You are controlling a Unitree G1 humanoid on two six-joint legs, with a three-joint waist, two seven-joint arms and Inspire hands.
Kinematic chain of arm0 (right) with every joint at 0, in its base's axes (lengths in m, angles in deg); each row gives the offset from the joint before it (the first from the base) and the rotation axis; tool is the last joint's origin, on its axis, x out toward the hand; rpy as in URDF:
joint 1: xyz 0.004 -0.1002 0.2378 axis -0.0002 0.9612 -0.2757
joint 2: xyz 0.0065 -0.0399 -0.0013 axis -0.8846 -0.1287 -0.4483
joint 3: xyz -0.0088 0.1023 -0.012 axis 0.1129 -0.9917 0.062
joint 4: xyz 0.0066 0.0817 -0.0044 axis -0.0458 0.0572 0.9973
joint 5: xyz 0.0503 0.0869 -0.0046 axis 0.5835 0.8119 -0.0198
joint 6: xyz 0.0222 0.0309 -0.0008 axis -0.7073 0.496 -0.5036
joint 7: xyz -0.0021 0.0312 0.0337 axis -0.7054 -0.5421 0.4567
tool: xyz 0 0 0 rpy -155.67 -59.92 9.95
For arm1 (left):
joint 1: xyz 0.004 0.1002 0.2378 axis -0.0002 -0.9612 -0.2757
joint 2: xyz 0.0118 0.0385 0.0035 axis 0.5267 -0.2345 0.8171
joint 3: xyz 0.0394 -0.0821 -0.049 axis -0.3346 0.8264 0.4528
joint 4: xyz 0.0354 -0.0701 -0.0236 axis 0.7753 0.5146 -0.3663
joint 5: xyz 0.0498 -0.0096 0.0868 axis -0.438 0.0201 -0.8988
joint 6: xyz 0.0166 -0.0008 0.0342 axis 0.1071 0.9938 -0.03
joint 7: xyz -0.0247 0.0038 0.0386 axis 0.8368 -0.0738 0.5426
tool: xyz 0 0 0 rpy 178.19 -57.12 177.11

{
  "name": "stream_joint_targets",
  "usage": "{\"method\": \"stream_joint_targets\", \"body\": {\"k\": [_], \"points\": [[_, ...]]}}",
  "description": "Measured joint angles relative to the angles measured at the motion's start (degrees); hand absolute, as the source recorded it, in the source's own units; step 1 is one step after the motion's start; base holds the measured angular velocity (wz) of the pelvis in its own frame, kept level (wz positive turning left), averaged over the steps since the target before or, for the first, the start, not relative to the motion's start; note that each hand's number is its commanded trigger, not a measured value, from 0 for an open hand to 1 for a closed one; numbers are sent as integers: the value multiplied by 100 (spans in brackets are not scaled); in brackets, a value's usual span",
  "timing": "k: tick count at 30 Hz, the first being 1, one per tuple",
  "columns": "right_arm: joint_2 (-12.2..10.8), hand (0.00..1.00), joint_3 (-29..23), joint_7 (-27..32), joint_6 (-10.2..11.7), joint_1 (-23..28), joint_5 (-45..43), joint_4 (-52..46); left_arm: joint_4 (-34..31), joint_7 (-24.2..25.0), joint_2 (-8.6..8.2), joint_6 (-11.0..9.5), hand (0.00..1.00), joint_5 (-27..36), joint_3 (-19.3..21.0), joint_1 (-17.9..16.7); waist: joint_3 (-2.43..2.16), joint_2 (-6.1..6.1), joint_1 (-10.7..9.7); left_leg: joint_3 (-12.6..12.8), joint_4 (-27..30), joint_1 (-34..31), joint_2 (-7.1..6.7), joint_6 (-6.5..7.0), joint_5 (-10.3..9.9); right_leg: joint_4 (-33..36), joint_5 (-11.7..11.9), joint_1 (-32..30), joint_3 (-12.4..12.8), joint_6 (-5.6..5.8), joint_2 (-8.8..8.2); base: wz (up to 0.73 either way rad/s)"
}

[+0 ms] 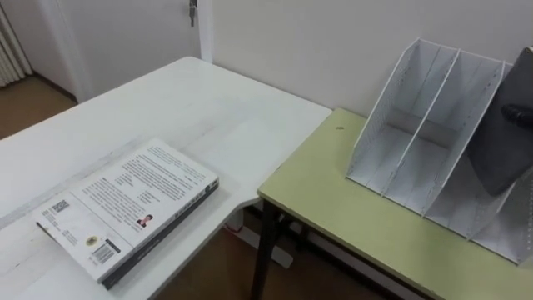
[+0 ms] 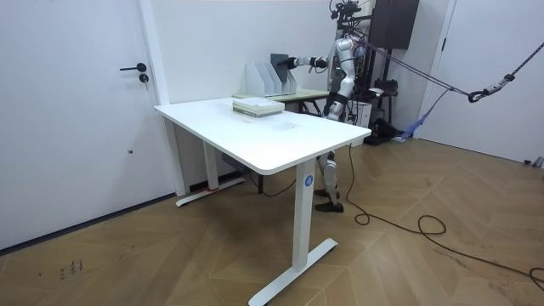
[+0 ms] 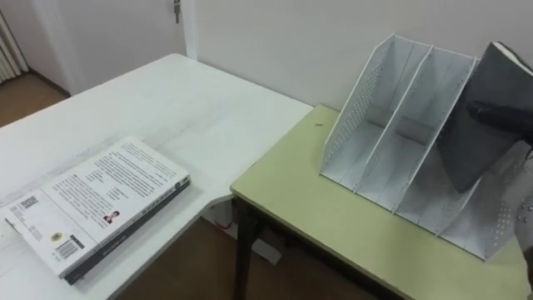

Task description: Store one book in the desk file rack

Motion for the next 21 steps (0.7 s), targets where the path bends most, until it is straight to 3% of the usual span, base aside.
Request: {"method": "stream_joint_targets", "body": {"k": [4,13,21], "points": [[115,0,0,-44,-7,-24,1,3,-2,0,21,-6,0,6,17,0,1,-41,6,0,6,4,-1,2,8,-2,-7,-6,-5,5,-1,0],[126,0,0,-88,-21,-27,2,6,-19,-7,115,2,0,6,75,1,-20,-172,4,2,12,-1,1,2,8,-12,-11,-6,-38,4,-4,0],[126,0,0,-98,-31,-52,1,5,-20,-46,114,62,0,2,65,-10,-51,-107,-28,-10,2,-3,2,2,8,0,-10,-1,-72,4,-8,0]]}}
